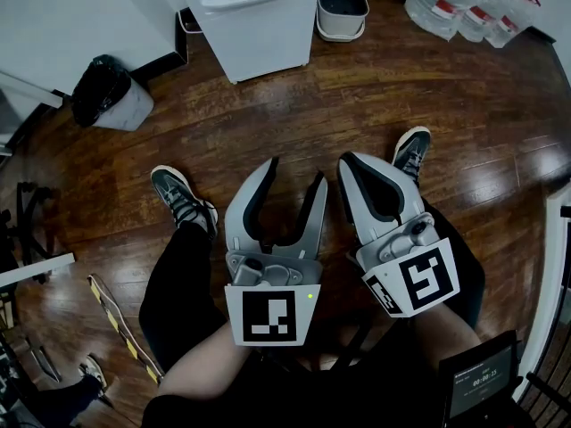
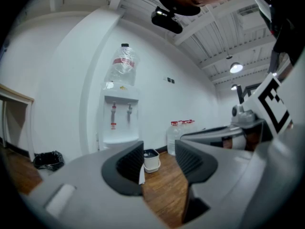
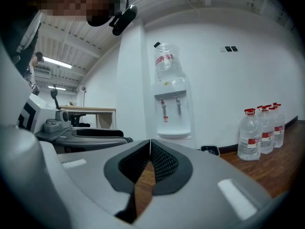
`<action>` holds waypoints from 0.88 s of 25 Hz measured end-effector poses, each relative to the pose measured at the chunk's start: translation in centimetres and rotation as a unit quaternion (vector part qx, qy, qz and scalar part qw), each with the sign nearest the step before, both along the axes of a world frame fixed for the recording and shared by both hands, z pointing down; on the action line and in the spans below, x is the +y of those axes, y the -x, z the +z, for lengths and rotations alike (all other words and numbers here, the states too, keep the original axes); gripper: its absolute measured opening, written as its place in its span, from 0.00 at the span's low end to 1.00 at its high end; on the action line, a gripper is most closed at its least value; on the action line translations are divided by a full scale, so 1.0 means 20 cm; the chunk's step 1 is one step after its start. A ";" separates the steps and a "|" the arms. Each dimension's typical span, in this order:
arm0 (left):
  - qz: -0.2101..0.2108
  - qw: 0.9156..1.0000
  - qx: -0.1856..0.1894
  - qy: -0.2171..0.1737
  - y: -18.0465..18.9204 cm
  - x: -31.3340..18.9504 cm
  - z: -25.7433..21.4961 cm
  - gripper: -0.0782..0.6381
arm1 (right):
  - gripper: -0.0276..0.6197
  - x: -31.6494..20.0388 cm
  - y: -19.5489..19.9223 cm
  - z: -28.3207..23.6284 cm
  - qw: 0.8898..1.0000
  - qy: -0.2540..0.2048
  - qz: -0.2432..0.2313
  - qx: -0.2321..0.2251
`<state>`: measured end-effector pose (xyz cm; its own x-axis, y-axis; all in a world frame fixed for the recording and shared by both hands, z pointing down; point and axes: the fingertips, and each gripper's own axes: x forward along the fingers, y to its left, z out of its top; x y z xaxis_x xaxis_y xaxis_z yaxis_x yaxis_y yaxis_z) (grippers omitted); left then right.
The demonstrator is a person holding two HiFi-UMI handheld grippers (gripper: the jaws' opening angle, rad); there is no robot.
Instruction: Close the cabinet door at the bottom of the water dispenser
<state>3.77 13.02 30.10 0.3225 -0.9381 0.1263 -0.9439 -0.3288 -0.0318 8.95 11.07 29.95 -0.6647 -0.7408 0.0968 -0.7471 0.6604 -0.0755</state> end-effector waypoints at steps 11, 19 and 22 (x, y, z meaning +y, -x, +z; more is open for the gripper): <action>0.001 1.000 0.001 0.005 0.00 0.00 0.00 0.42 | 0.06 0.00 0.01 0.00 1.000 0.001 -0.001 0.002; -0.001 1.000 0.004 0.006 0.00 0.00 0.00 0.42 | 0.06 0.00 0.02 0.00 1.000 -0.001 -0.005 0.002; 0.001 1.000 0.001 0.004 0.00 0.00 0.00 0.42 | 0.06 0.01 0.02 0.00 1.000 -0.001 -0.006 0.002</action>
<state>3.70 13.06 30.17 0.3249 -0.9362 0.1340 -0.9431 -0.3313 -0.0277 8.52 11.23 29.86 -0.6728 -0.7333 0.0976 -0.7397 0.6693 -0.0703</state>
